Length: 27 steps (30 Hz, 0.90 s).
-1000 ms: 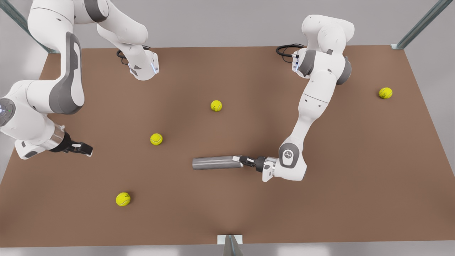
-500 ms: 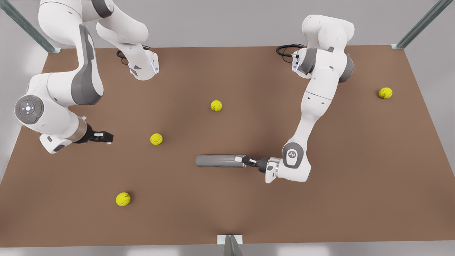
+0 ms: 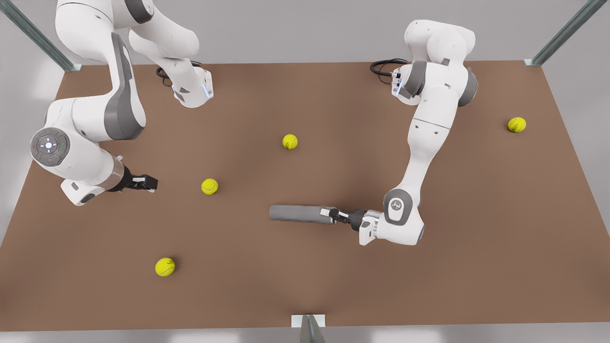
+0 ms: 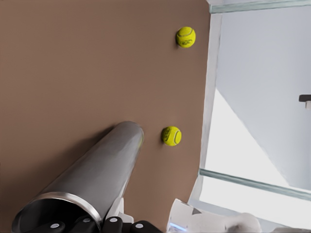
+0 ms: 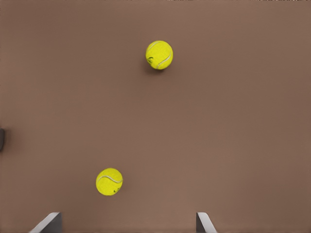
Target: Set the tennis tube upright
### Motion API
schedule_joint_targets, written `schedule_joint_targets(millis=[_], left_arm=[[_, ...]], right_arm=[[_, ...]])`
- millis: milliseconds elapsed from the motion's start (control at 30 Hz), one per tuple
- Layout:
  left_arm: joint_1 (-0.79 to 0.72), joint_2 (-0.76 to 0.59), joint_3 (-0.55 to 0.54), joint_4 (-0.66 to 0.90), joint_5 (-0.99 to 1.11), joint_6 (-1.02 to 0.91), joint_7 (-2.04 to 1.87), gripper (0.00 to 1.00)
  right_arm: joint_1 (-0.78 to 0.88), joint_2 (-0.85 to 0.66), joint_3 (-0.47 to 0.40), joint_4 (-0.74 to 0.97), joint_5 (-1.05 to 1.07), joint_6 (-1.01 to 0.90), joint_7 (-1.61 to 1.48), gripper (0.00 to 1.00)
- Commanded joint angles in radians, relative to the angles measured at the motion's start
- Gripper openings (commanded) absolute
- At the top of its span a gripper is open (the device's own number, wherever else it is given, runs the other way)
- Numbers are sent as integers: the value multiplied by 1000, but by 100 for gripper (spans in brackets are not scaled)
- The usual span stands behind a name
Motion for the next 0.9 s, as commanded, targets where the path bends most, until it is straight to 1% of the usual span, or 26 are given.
schedule_joint_targets(millis=[0, 133, 300, 433, 500, 567, 667, 867], left_arm=[[0, -2, 1, 0, -8, -1, 0, 21], [0, -28, 6, -2, 23, -19, -27, 21], [0, -64, 64, -2, 64, -61, -35, 21], [0, -90, 82, -2, 118, -79, -60, 21], [0, -104, 101, 0, 121, -103, -64, 21], [1, -129, 104, 0, 170, -117, -89, 21], [1, -156, 137, 0, 218, -160, -89, 21], [1, -204, 164, 0, 336, -166, -107, 21]], right_arm=[[0, 0, 0, 2, 0, 0, 0, 100], [43, -2, 0, 2, -49, 0, 0, 100], [67, -3, 0, 0, -51, -9, 2, 100], [73, -48, 107, -6, -40, -72, 11, 100], [73, -46, 109, -2, -41, -77, -1, 100], [67, -45, 109, 0, -40, -77, -1, 100], [73, -45, 109, 0, -40, -75, 2, 100], [66, -45, 107, 3, -38, -75, -1, 100]])
